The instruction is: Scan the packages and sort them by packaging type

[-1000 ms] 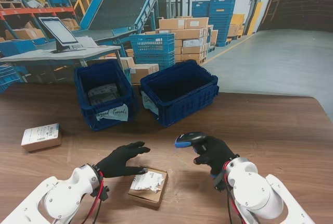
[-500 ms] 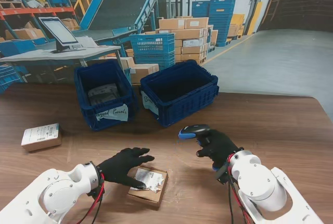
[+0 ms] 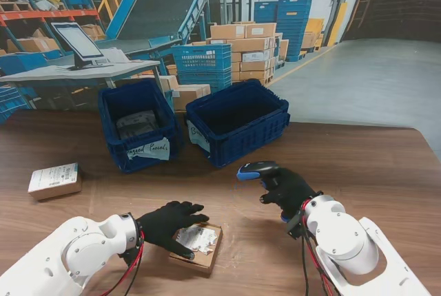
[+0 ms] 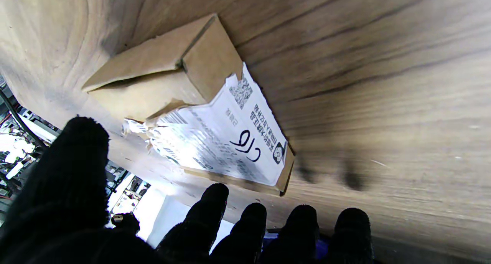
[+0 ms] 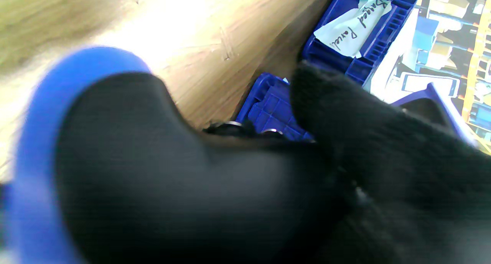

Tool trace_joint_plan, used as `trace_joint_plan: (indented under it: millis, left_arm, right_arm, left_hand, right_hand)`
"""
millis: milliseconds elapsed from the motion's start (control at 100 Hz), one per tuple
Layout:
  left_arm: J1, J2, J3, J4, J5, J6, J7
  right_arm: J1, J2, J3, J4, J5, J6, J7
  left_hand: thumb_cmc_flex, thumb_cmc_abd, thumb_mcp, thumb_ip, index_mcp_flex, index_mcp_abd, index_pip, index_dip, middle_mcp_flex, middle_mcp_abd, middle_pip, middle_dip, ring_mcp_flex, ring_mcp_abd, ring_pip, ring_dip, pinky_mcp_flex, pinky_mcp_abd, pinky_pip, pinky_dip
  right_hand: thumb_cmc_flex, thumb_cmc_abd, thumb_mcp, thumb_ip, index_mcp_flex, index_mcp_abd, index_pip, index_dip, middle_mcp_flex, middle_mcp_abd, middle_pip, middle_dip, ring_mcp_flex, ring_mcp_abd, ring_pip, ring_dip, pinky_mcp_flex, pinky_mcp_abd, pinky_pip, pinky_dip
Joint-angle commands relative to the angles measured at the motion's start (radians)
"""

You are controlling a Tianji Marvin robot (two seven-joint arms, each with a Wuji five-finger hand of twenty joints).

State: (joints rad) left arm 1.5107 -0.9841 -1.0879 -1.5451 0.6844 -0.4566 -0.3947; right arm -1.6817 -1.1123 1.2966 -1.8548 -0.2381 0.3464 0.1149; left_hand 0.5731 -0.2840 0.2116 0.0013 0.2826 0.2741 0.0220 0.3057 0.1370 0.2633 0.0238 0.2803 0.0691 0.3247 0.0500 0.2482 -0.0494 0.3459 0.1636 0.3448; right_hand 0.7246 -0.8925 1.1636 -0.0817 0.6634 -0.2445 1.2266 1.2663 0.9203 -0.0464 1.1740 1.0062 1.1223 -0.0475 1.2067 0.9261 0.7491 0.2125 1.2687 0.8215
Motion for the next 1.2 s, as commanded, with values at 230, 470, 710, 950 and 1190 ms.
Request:
trace_joint_plan:
  millis: [230,470,710,950,1190]
  left_arm:
    - [-0.068,-0.001,0.088,0.048,0.017,0.033,-0.016]
    - [-0.139,-0.007,0.174,0.092,-0.008,0.089,-0.011]
    - [-0.159,-0.006,0.203,0.104,0.003,0.085,-0.007]
    - [-0.140,-0.011,0.176,0.079,0.007,0.110,0.002]
    - [-0.187,-0.015,0.241,0.113,0.002,0.136,0.014]
  right_arm:
    - [-0.006,-0.009,0.004,-0.007,0.004,-0.011,0.013]
    - [-0.014,-0.010,0.011,-0.009,0.008,-0.016,0.009]
    - [-0.019,-0.010,0.018,-0.010,0.009,-0.015,0.011]
    - [-0.015,-0.010,0.014,-0.005,0.010,-0.020,0.011]
    - [-0.013,-0.011,0.011,-0.006,0.009,-0.021,0.005]
  left_hand:
    - [-0.001,0.005,-0.025,-0.011,-0.040,0.025,-0.016,-0.020,-0.042,-0.007,-0.024,-0.024,-0.050,-0.035,-0.018,-0.019,-0.015,-0.027,-0.034,0.011]
    - [0.008,-0.009,-0.030,-0.011,-0.051,0.050,-0.023,-0.026,-0.044,0.003,-0.028,-0.039,-0.054,-0.033,-0.022,-0.022,-0.018,-0.025,-0.033,0.011]
    - [0.006,-0.020,-0.025,-0.016,-0.049,0.058,-0.024,-0.032,-0.043,0.007,-0.025,-0.047,-0.051,-0.032,-0.019,-0.022,-0.014,-0.024,-0.030,0.011]
    - [0.007,-0.013,-0.016,-0.015,-0.035,0.060,-0.020,-0.034,-0.042,0.004,-0.017,-0.034,-0.047,-0.033,-0.016,-0.021,-0.012,-0.026,-0.029,0.009]
    - [0.003,-0.011,-0.013,-0.015,-0.037,0.061,-0.021,-0.035,-0.043,0.005,-0.020,-0.031,-0.049,-0.036,-0.016,-0.022,-0.013,-0.027,-0.027,0.008]
  right_hand:
    - [0.089,0.043,0.016,0.004,0.056,-0.042,0.070,0.045,-0.020,0.023,0.009,0.004,0.012,-0.023,0.047,0.019,0.000,0.002,0.018,0.001]
    - [0.089,0.044,0.016,0.004,0.056,-0.042,0.070,0.045,-0.021,0.023,0.009,0.004,0.012,-0.023,0.047,0.019,-0.001,0.003,0.017,0.001]
    - [0.089,0.044,0.016,0.004,0.056,-0.042,0.069,0.046,-0.021,0.025,0.009,0.005,0.011,-0.022,0.048,0.019,-0.001,0.003,0.017,0.002]
    - [0.089,0.044,0.015,0.004,0.056,-0.042,0.069,0.046,-0.021,0.025,0.009,0.006,0.012,-0.023,0.048,0.019,-0.002,0.004,0.017,0.002]
    - [0.089,0.043,0.015,0.004,0.056,-0.042,0.069,0.046,-0.021,0.024,0.008,0.006,0.012,-0.022,0.048,0.019,-0.002,0.003,0.018,0.002]
